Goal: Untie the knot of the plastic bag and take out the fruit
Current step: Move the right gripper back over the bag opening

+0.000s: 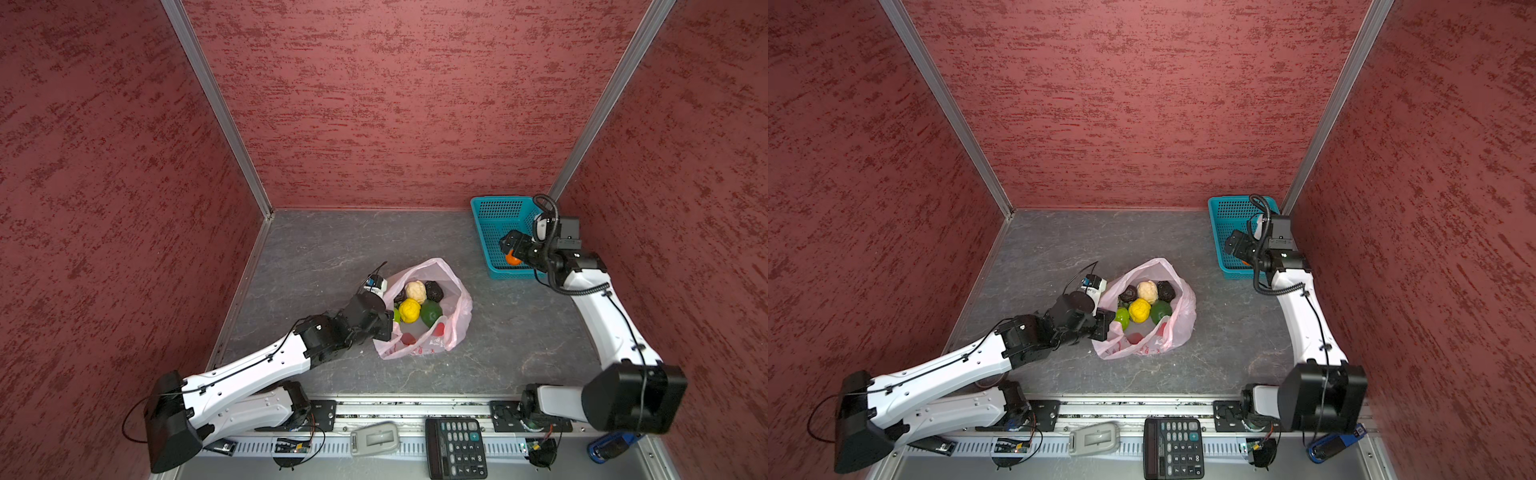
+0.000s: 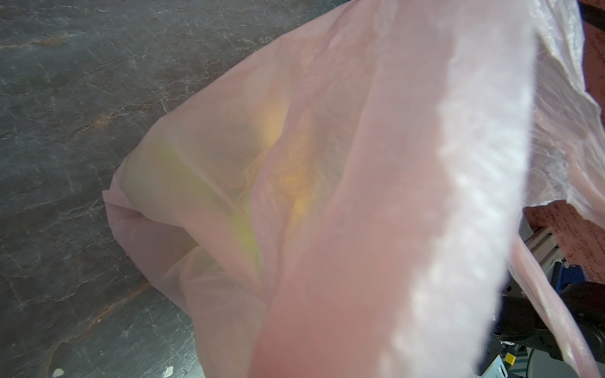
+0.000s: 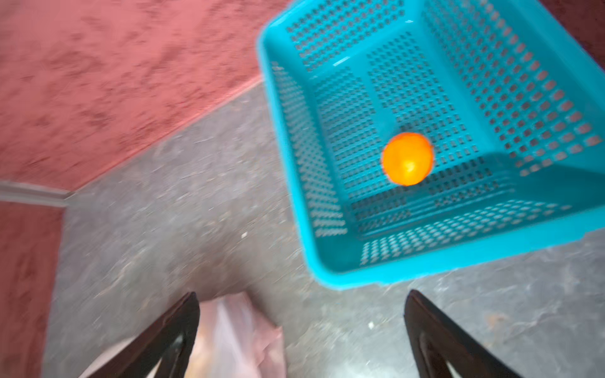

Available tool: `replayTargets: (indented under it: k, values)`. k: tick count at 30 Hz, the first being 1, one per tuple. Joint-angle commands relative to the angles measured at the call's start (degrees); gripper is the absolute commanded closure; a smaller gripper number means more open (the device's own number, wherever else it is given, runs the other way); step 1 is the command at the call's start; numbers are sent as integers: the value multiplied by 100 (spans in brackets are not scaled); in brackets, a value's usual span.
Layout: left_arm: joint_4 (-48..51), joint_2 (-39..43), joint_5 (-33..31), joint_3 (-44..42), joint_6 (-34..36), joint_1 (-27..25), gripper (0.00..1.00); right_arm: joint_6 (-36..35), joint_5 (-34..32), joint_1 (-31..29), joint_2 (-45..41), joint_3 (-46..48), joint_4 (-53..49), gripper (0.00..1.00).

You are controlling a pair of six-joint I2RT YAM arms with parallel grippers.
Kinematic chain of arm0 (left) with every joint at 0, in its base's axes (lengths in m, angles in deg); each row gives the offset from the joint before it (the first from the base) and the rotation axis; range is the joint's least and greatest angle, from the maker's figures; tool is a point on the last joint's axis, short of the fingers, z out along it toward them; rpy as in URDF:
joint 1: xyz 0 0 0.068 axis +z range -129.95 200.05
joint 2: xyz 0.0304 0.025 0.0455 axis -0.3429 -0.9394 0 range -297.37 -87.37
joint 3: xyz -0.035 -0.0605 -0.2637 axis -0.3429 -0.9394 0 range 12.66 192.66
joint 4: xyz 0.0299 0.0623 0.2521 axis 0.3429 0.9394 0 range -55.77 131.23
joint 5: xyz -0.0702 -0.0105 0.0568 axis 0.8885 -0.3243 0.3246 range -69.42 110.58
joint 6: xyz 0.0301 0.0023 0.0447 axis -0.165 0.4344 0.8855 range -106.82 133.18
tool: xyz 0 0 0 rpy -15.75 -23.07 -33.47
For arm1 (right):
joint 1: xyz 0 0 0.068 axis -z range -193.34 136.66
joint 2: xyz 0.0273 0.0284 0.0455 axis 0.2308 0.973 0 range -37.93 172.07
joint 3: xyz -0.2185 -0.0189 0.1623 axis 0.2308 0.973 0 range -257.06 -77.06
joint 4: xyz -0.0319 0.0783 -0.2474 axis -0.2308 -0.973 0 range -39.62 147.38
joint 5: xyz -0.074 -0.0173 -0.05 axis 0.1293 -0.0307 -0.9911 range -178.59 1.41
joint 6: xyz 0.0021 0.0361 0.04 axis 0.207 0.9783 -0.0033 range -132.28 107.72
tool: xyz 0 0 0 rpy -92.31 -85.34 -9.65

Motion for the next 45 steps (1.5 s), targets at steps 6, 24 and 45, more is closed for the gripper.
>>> replayTargets:
  k: [6,24,45]
  values:
    - [-185,5,299,-31,128,153,100,886,105,-1339,-1498,316,-805,2]
    - [-93,213,415,36,219,311,100,2349,-1546,-5480,-835,-548,-965,4]
    - [-294,323,330,9,18,244,100,761,-2440,-5581,983,5,-702,10]
